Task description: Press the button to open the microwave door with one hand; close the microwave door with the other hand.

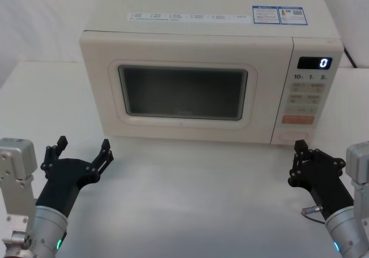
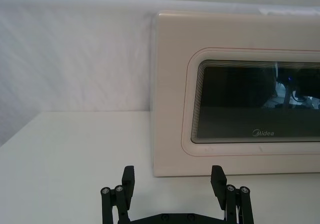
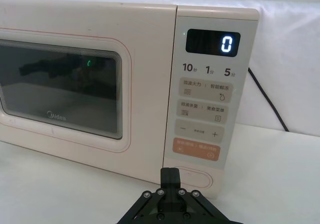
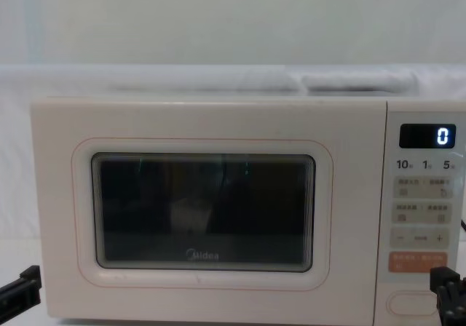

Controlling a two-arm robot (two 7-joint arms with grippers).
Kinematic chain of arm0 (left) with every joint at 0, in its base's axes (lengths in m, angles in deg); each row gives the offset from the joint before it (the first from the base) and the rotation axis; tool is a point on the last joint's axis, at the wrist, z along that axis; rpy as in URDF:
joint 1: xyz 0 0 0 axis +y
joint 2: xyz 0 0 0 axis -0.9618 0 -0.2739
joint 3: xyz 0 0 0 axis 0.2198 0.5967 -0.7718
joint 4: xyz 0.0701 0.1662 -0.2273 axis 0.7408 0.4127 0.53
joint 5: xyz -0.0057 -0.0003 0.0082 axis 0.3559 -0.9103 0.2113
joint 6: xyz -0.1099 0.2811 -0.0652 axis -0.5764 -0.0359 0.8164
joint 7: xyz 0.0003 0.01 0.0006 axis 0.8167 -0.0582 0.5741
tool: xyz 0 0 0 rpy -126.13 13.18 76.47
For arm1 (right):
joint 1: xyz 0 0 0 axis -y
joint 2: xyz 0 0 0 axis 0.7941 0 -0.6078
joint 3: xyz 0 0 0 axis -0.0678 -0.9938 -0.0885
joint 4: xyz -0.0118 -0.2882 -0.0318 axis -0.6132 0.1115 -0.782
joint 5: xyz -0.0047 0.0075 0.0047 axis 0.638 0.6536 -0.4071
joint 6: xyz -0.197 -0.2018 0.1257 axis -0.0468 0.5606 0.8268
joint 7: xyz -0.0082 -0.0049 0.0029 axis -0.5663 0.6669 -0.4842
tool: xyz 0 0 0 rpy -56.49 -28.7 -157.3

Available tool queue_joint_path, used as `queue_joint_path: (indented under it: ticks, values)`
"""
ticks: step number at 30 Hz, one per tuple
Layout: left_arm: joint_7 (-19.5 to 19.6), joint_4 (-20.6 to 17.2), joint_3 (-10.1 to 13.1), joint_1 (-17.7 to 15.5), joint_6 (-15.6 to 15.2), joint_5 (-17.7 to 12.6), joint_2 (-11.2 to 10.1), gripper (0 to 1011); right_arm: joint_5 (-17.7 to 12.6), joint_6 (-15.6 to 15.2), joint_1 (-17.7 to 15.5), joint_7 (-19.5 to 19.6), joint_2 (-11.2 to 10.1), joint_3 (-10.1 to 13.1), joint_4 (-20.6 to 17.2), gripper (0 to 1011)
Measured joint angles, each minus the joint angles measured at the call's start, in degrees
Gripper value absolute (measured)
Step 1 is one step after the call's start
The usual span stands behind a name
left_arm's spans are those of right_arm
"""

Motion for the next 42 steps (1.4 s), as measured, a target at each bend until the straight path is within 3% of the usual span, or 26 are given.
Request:
queue_joint_path:
  ticks: [32, 42]
  values:
    - [0.00, 0.00, 0.00, 0.00, 0.00, 0.00, 0.00, 1001, 0.00, 0.00, 0.00, 0.00, 0.00, 0.00, 0.00, 0]
    - [0.00, 0.00, 0.00, 0.00, 0.00, 0.00, 0.00, 1001, -0.03, -0.03, -0.19, -1.23, 2.06, 1.85, 0.75, 0]
